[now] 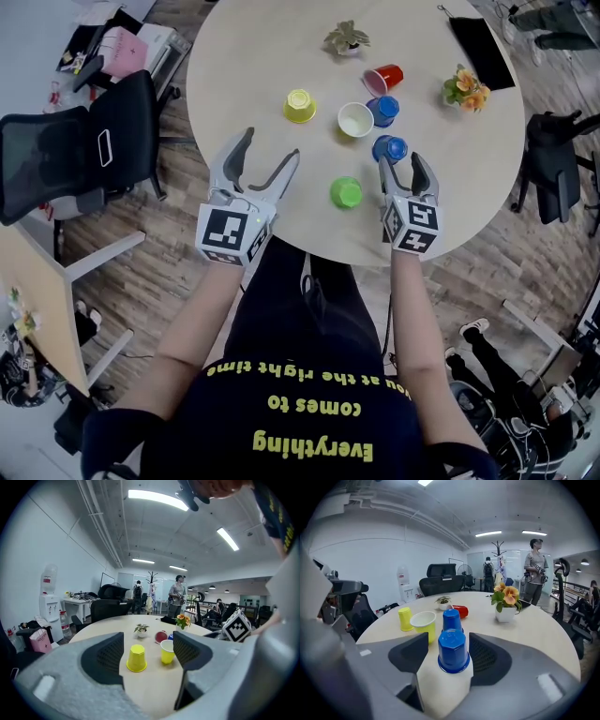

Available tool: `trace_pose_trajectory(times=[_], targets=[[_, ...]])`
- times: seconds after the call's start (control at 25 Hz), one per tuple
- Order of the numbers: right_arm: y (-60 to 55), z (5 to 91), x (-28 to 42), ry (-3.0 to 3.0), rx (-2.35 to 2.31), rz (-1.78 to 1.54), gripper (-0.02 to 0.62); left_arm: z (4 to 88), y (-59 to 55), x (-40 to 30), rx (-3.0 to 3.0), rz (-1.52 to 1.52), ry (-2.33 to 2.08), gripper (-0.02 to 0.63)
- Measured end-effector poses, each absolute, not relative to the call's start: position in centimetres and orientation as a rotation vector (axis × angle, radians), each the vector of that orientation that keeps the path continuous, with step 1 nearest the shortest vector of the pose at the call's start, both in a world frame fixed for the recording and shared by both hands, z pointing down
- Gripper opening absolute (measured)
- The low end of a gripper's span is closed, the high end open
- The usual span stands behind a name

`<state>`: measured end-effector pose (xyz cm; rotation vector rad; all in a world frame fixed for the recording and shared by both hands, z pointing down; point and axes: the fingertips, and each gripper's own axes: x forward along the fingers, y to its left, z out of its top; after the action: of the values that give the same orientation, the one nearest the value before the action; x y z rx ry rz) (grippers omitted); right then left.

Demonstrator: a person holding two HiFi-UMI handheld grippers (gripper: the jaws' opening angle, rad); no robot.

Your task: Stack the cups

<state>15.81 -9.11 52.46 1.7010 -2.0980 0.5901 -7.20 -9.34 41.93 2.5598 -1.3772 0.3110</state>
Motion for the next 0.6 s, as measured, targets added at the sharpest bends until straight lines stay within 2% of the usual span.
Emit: trace_pose_trajectory(times=[0.16, 0.32, 0.6], targets=[[-9.8, 53.7, 15.9, -2.083, 1.676, 0.603, 0.273, 42.0, -9.8, -7.6, 2.554, 0.318, -1.387, 0.333], [-10.0, 53.8, 15.9, -2.078, 1.675, 0.597, 0.213, 42.1, -9.8, -7.9, 2.546, 0.323, -1.393, 0.333], [-9.0, 52.4, 15.4, -2.115, 1.664, 0.571, 0.212, 42.3, -9.3, -7.7, 2.561, 0.33, -1.379, 0.333]])
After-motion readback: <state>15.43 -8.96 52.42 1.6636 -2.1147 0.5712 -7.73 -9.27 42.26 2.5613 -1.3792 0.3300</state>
